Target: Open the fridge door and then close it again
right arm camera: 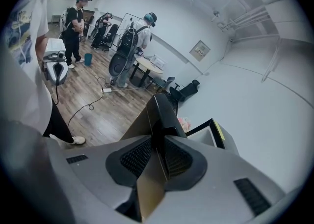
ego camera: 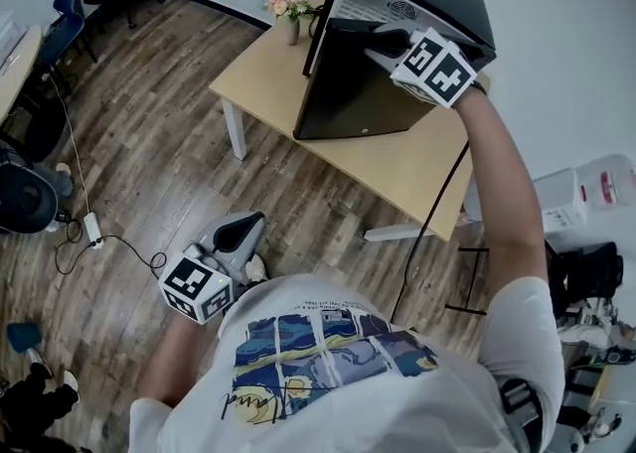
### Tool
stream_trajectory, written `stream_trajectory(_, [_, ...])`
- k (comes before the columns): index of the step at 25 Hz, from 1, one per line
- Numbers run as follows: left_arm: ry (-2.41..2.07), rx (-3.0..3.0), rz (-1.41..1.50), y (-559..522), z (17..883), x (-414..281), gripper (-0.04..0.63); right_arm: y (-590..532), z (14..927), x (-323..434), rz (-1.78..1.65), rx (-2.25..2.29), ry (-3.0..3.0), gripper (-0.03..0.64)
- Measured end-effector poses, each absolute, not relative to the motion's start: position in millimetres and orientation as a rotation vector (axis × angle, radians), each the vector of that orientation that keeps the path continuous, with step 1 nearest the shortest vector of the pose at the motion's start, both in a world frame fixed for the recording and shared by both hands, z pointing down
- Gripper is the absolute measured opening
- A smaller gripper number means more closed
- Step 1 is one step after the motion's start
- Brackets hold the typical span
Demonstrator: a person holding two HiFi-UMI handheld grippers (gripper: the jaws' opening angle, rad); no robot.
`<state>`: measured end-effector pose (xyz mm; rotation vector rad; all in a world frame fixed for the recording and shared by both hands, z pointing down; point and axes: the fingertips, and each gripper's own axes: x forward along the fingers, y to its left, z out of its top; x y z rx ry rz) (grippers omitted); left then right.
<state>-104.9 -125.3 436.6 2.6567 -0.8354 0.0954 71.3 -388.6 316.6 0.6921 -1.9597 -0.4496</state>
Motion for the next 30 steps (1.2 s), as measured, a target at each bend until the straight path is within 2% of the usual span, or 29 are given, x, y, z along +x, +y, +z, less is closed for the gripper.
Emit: stream_trajectory(30, [-0.964, 2.617, 0.105, -7, 429, -23, 0.008, -269, 316, 104, -0.613, 0.454, -2.05, 0.067])
